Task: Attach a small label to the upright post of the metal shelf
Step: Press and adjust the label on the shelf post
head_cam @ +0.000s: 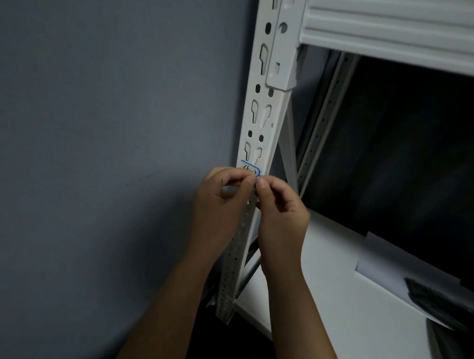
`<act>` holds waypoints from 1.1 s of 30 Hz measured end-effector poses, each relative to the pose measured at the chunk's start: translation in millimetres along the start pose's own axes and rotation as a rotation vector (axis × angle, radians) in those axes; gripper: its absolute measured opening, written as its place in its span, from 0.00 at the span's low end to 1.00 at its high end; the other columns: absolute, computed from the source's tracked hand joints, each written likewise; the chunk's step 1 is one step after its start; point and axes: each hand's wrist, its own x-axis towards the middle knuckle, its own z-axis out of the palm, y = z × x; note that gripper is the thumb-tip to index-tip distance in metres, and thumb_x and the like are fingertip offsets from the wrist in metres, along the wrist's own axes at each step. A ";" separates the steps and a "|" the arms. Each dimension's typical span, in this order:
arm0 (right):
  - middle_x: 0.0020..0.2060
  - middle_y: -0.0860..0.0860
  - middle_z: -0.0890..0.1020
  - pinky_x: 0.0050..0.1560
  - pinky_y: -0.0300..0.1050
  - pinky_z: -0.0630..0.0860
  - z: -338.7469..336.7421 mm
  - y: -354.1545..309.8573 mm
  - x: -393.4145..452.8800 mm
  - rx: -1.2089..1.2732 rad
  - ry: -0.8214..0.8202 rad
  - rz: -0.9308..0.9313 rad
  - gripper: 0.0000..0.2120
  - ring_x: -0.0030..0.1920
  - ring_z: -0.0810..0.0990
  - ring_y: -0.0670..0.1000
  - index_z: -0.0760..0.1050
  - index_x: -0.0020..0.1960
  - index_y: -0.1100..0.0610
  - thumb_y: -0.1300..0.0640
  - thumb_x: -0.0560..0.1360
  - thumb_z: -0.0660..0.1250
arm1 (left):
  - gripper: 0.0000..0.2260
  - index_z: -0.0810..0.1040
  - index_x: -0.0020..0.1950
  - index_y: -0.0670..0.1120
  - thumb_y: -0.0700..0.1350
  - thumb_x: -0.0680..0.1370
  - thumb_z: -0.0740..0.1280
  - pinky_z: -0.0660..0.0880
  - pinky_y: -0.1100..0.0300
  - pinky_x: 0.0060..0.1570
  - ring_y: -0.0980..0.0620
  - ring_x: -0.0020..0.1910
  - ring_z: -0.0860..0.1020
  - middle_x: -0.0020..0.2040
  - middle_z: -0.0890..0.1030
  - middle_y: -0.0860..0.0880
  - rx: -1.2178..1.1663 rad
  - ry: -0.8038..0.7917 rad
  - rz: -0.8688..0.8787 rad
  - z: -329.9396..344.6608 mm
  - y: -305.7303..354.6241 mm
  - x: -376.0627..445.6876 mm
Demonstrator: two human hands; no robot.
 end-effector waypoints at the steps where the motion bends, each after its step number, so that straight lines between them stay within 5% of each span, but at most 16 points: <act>1: 0.41 0.51 0.83 0.44 0.33 0.77 -0.2 -0.3 -0.3 0.000 0.003 -0.001 0.05 0.42 0.82 0.43 0.80 0.47 0.60 0.66 0.76 0.67 | 0.06 0.79 0.44 0.51 0.40 0.76 0.69 0.72 0.73 0.40 0.62 0.43 0.78 0.47 0.79 0.50 0.003 -0.002 0.000 -0.1 0.0 0.0; 25: 0.39 0.44 0.85 0.45 0.32 0.77 -7.0 2.5 2.6 -0.025 -0.026 -0.019 0.07 0.44 0.83 0.41 0.81 0.47 0.54 0.64 0.73 0.70 | 0.05 0.81 0.47 0.43 0.40 0.78 0.65 0.71 0.75 0.44 0.63 0.47 0.78 0.49 0.79 0.50 0.100 -0.095 0.021 -3.6 -7.9 2.4; 30: 0.46 0.54 0.83 0.47 0.33 0.76 -7.2 8.4 3.8 -0.136 -0.021 -0.111 0.06 0.46 0.82 0.45 0.81 0.47 0.52 0.63 0.75 0.69 | 0.04 0.81 0.47 0.46 0.41 0.77 0.66 0.73 0.73 0.45 0.60 0.47 0.79 0.48 0.79 0.50 0.092 -0.101 -0.003 -4.6 -10.2 3.6; 33: 0.45 0.51 0.82 0.46 0.34 0.76 -6.2 11.6 4.0 -0.187 0.010 -0.141 0.06 0.46 0.81 0.44 0.79 0.46 0.53 0.62 0.76 0.67 | 0.04 0.81 0.46 0.46 0.41 0.77 0.66 0.73 0.73 0.44 0.58 0.47 0.79 0.48 0.80 0.49 0.096 -0.072 -0.008 -4.7 -10.6 4.1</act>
